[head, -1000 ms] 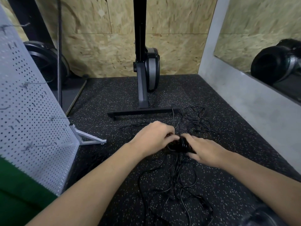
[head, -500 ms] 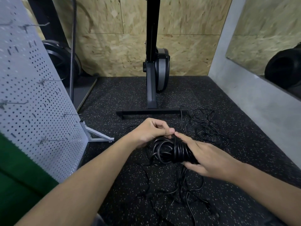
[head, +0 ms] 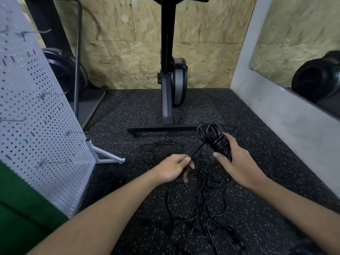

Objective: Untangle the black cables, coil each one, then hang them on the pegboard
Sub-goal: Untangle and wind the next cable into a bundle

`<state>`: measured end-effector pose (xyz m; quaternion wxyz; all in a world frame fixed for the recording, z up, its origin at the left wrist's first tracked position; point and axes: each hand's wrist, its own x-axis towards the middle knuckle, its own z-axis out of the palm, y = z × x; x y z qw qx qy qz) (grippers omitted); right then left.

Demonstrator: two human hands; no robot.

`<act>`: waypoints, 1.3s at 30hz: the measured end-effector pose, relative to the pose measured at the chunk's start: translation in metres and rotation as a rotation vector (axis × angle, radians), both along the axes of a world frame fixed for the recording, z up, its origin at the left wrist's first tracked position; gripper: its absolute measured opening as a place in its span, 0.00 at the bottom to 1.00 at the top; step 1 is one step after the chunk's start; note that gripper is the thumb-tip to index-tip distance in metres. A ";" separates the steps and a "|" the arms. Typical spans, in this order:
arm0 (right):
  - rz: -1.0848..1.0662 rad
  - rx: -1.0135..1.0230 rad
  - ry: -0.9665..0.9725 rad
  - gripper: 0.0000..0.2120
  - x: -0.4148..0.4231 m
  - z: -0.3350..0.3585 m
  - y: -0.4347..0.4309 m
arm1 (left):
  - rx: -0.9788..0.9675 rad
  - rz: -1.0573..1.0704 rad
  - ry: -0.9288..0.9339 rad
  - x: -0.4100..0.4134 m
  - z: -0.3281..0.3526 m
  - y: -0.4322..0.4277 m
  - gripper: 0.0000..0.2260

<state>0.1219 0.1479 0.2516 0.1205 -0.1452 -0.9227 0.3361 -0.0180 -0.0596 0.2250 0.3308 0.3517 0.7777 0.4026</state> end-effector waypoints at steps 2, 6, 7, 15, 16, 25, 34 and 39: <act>-0.084 0.148 -0.147 0.36 0.000 -0.005 0.007 | -0.062 -0.041 0.187 0.007 0.008 0.007 0.17; -0.073 0.548 -0.517 0.33 -0.003 -0.010 0.003 | -0.163 -0.213 0.504 0.034 0.030 0.025 0.16; -0.043 0.604 -0.561 0.31 -0.004 -0.013 -0.001 | -0.198 -0.265 0.569 0.039 0.035 0.028 0.14; 0.407 0.654 -0.500 0.30 0.006 -0.005 -0.006 | -0.041 -0.206 0.673 0.008 0.056 0.014 0.10; 0.461 0.649 -0.450 0.29 0.008 -0.003 -0.009 | 0.006 -0.174 0.636 0.004 0.053 0.013 0.11; 0.516 0.549 -0.185 0.37 0.011 0.004 -0.023 | 0.089 -0.052 0.252 -0.024 0.040 -0.001 0.15; 0.560 0.564 -0.136 0.42 0.011 0.004 -0.025 | 0.153 -0.035 0.000 -0.044 0.024 -0.016 0.12; 0.585 0.627 -0.104 0.43 0.013 0.007 -0.023 | 0.122 0.001 -0.060 -0.036 0.025 -0.013 0.20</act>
